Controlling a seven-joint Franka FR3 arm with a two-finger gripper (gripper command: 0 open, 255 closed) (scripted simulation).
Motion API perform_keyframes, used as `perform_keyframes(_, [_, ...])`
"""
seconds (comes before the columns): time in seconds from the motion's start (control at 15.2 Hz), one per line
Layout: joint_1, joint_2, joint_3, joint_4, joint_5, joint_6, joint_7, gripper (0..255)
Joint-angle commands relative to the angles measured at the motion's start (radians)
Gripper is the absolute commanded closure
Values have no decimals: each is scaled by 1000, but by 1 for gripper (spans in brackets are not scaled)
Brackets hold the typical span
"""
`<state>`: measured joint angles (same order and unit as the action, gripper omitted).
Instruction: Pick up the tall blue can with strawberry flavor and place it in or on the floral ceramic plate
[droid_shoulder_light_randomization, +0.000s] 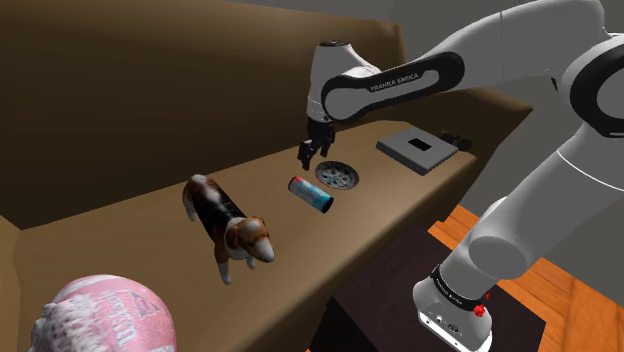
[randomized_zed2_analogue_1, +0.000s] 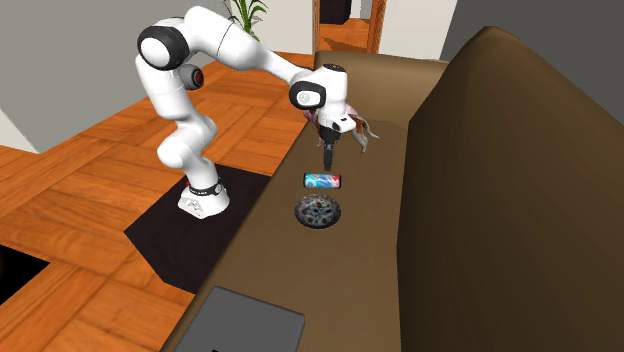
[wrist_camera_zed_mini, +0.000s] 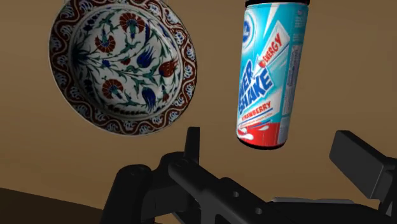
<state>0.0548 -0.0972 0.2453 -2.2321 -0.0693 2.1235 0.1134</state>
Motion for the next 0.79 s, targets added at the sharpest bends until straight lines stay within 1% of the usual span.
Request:
perform_keyframes(0.0, [4,9,9,-64,-23,71,25,0])
perform_keyframes(0.33, [13,64,30,-173,-103,220,110,0])
perform_keyframes(0.73, [6,126,24,-196,-144,300,139,0])
